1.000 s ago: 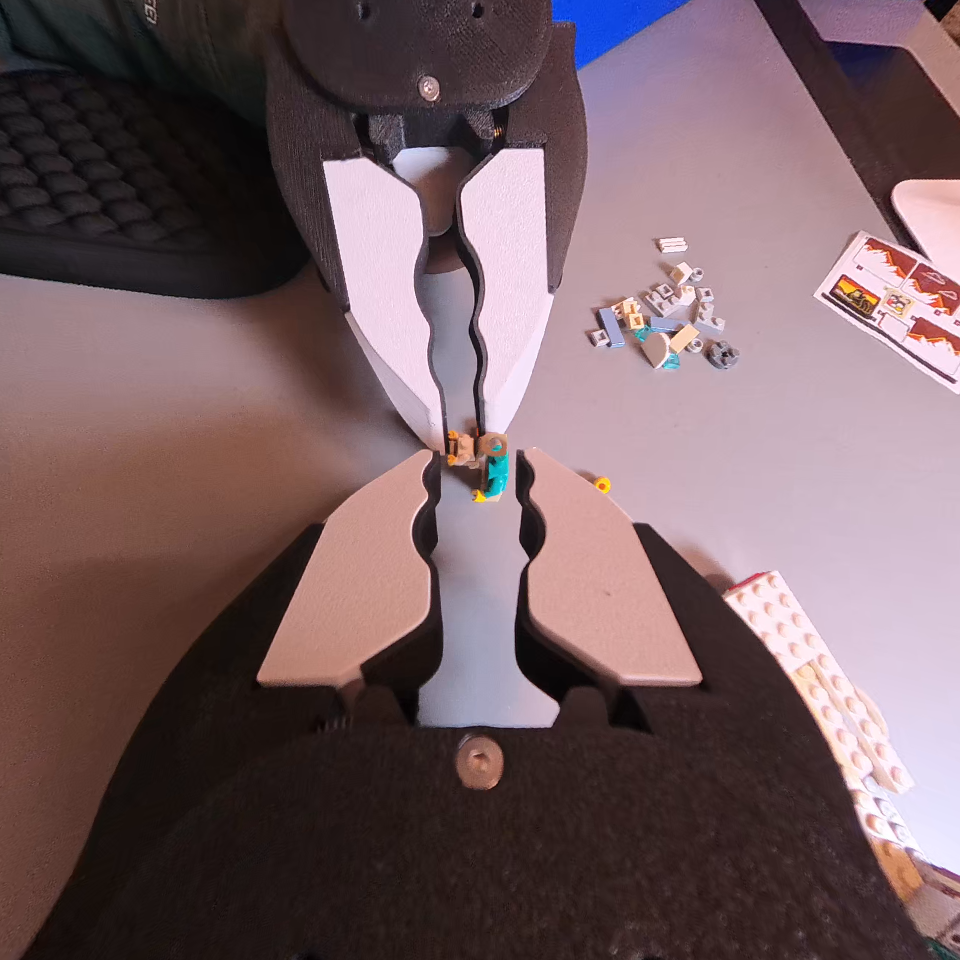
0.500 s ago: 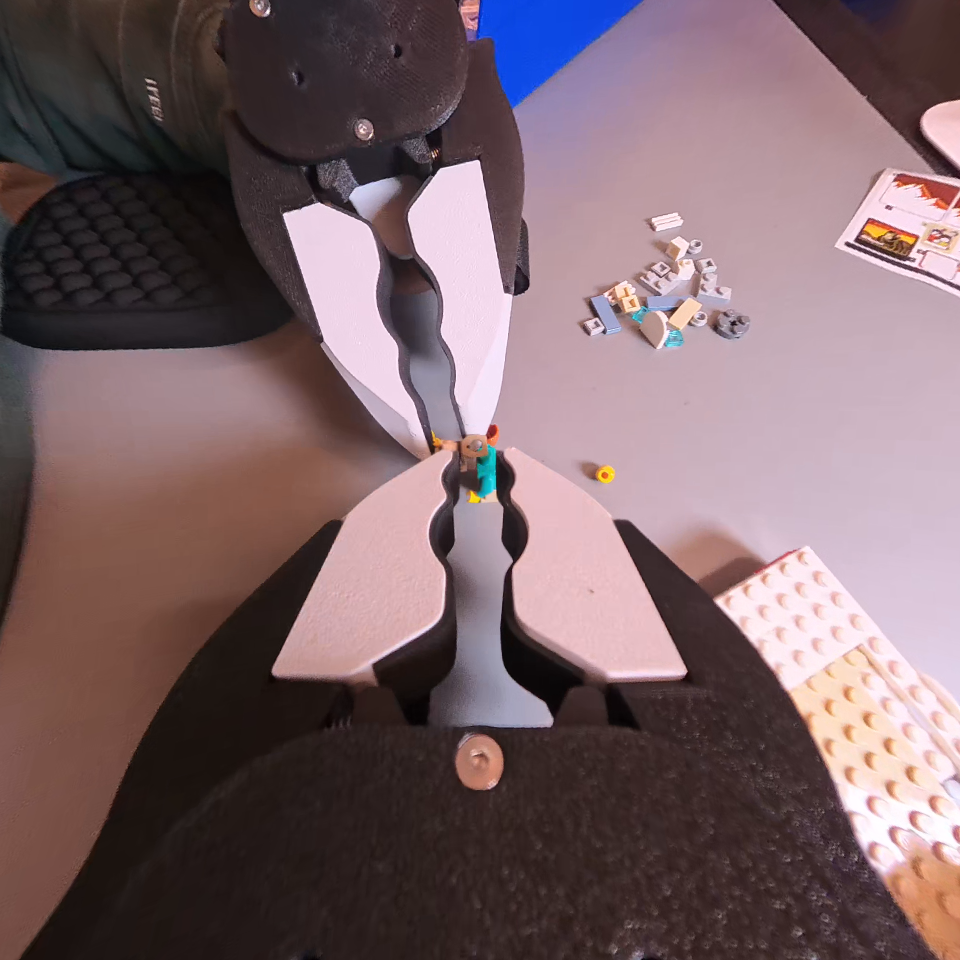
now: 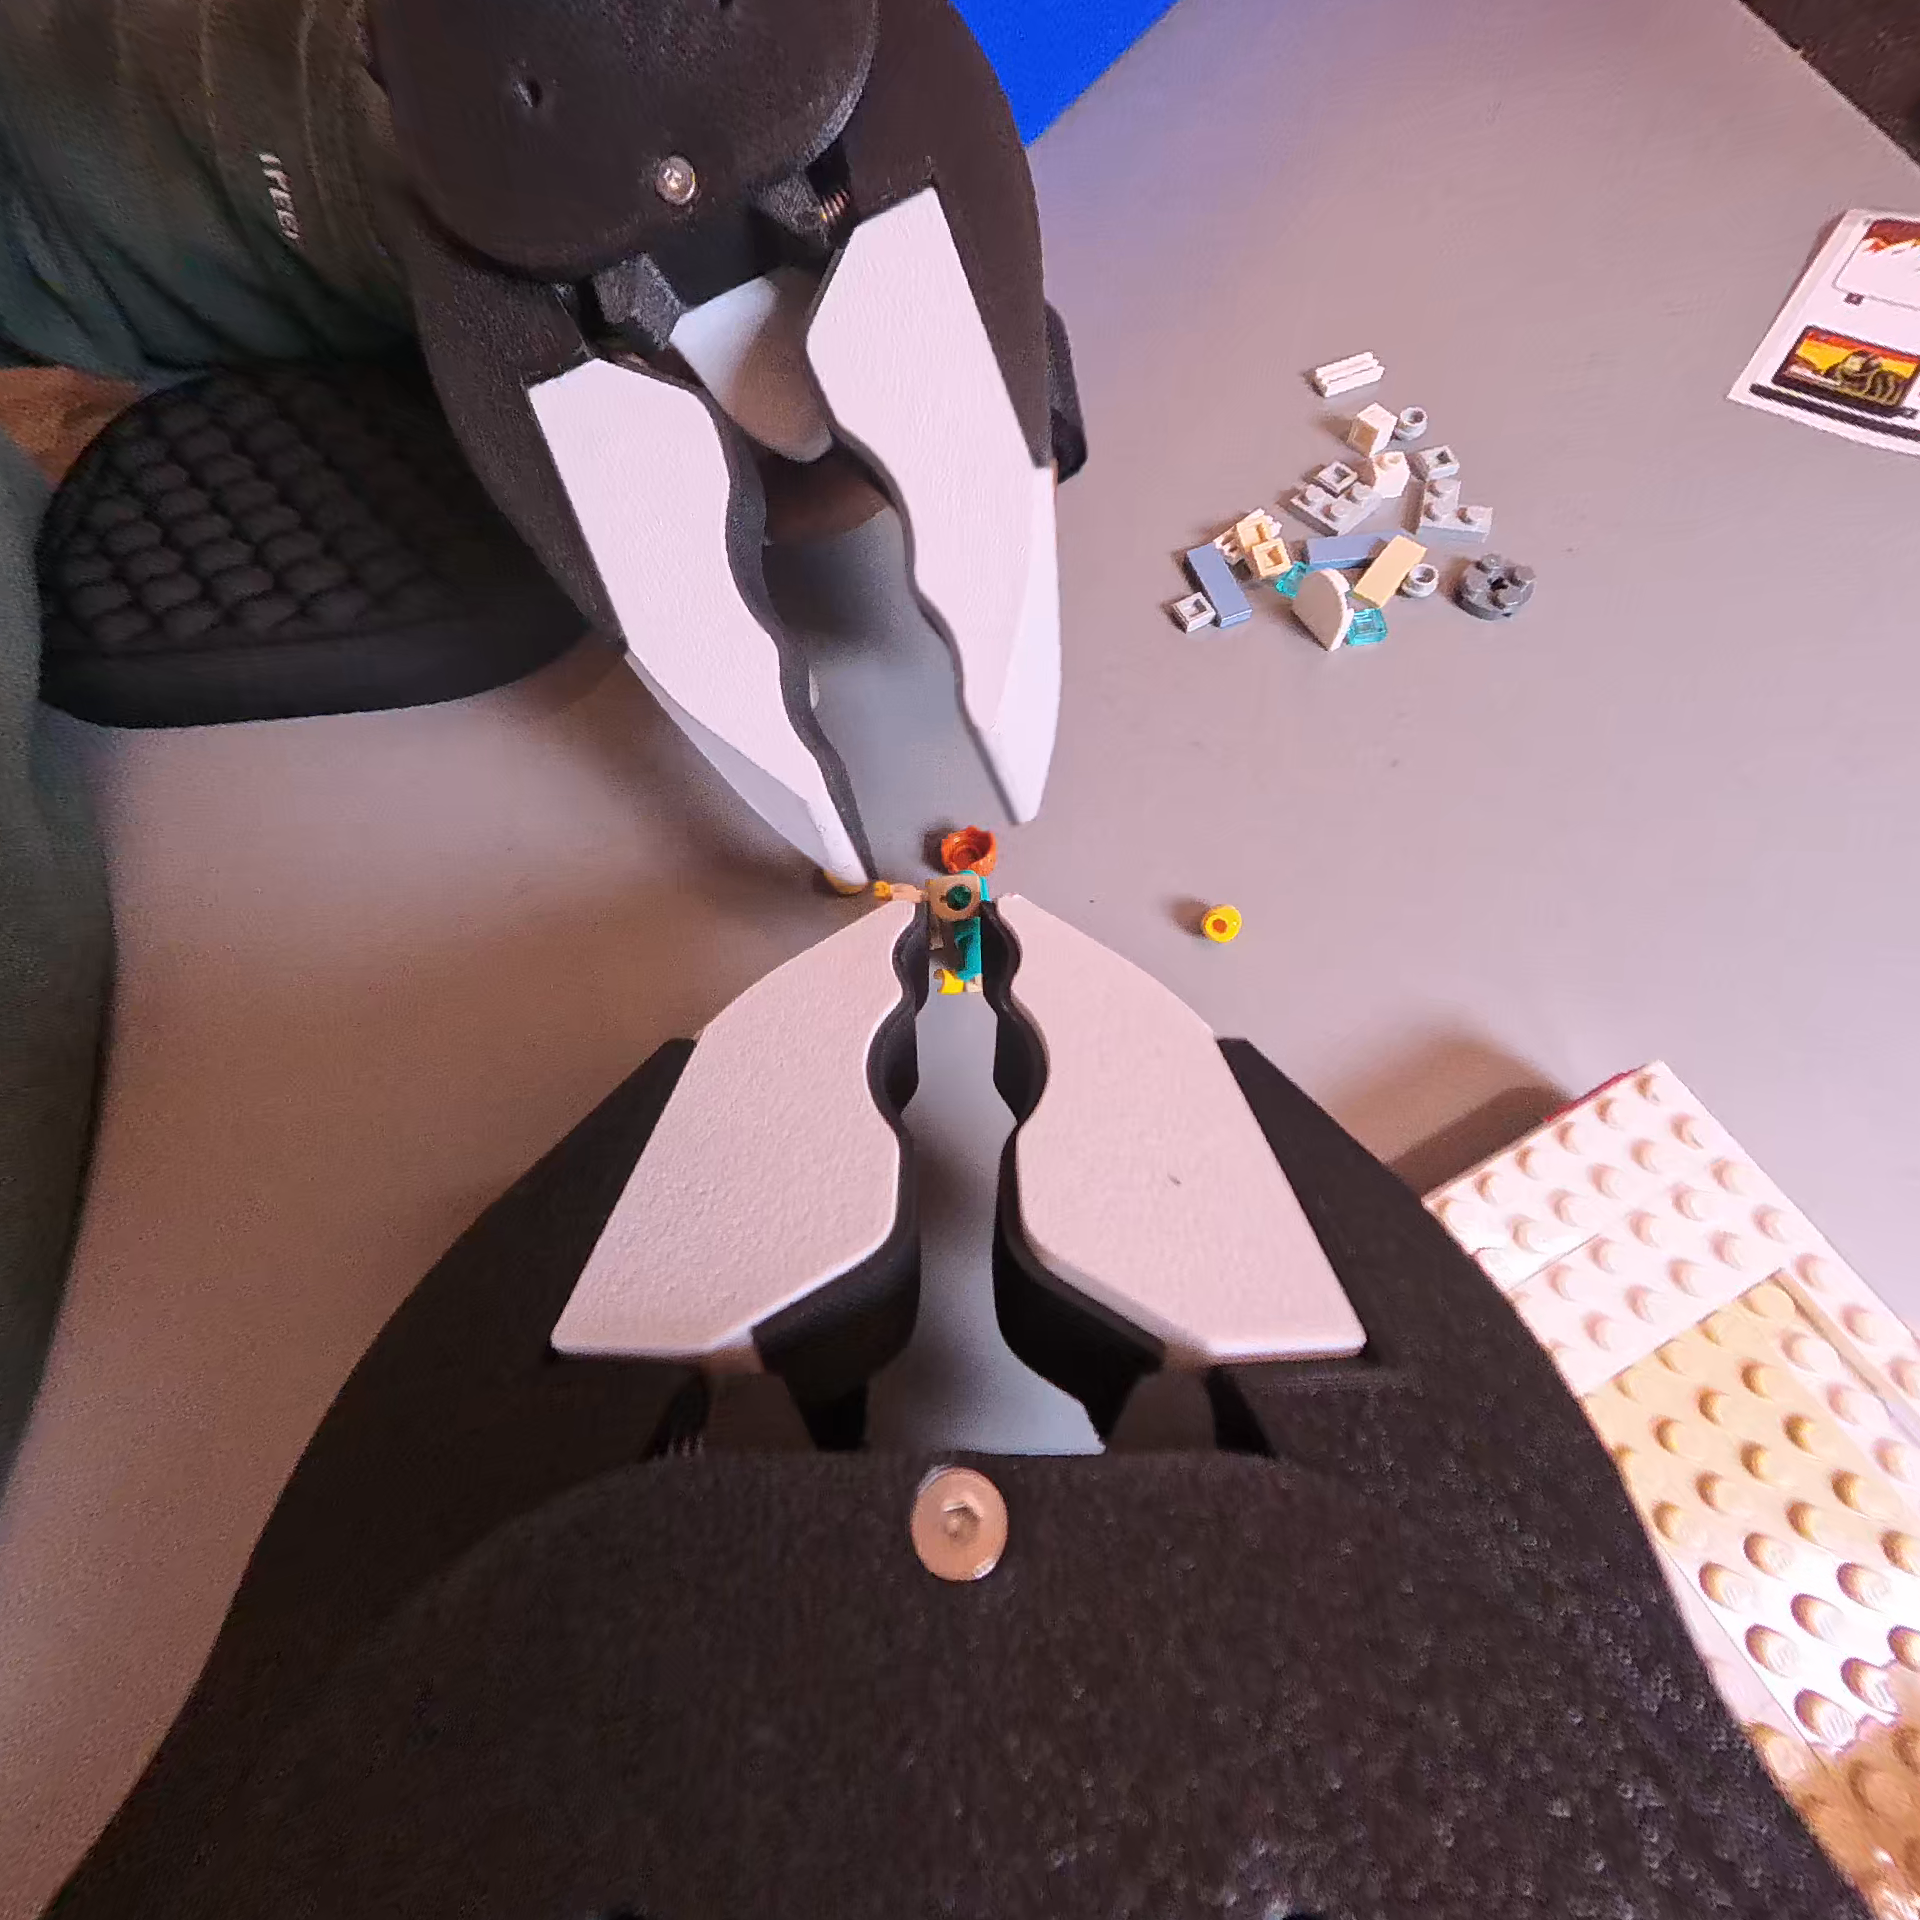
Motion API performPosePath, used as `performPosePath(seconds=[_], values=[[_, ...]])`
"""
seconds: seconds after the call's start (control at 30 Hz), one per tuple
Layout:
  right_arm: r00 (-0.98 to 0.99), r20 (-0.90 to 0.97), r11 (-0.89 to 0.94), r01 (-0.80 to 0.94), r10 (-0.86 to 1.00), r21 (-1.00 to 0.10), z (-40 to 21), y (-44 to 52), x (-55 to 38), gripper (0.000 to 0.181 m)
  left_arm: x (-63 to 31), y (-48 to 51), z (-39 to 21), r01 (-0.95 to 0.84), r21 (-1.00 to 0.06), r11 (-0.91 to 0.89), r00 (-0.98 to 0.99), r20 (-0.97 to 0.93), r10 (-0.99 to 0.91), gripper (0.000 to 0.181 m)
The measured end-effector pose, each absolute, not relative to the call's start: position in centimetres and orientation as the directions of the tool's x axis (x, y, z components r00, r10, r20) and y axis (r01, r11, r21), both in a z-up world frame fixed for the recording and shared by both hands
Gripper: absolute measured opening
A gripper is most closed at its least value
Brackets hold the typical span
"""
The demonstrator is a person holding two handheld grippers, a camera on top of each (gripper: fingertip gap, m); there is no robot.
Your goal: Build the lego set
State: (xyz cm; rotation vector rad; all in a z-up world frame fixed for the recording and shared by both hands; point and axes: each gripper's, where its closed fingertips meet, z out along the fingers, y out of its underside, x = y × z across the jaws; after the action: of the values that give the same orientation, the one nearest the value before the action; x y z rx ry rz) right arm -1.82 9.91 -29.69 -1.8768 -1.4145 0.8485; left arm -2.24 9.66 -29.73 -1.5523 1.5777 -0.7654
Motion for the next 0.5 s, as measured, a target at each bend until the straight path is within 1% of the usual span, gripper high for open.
performPosePath(seconds=[0.07,0.13,0.27,0.4,0.5], values=[[0.213,-0.129,-0.229,0.563,0.969,-0.794,-29.6,9.9,-1.8,0.009,-2.3,9.9,-30.1,-0.539,-0.839,0.069,0.057,-0.118,-0.991,0.032],[0.211,-0.136,-0.234,0.566,0.968,-0.791,-29.7,9.8,-1.8,0.009,-2.3,9.6,-30.8,-0.562,-0.826,0.041,0.046,-0.08,-0.996,0.035],[0.213,-0.137,-0.237,0.574,0.967,-0.784,-29.9,9.9,-1.8,0.009,-1.9,9.2,-31.7,-0.599,-0.8,0.041,0.025,-0.069,-0.997,0.032],[0.209,-0.144,-0.241,0.578,0.967,-0.78,-29.9,9.9,-1.9,0.009,-1.8,9.4,-32.2,-0.622,-0.78,0.065,0.025,-0.103,-0.994,0.02],[0.209,-0.144,-0.242,0.587,0.967,-0.772,-30.0,9.9,-2.0,0.009,-1.7,9.4,-32.3,-0.626,-0.776,0.073,0.022,-0.111,-0.994,0.018]])
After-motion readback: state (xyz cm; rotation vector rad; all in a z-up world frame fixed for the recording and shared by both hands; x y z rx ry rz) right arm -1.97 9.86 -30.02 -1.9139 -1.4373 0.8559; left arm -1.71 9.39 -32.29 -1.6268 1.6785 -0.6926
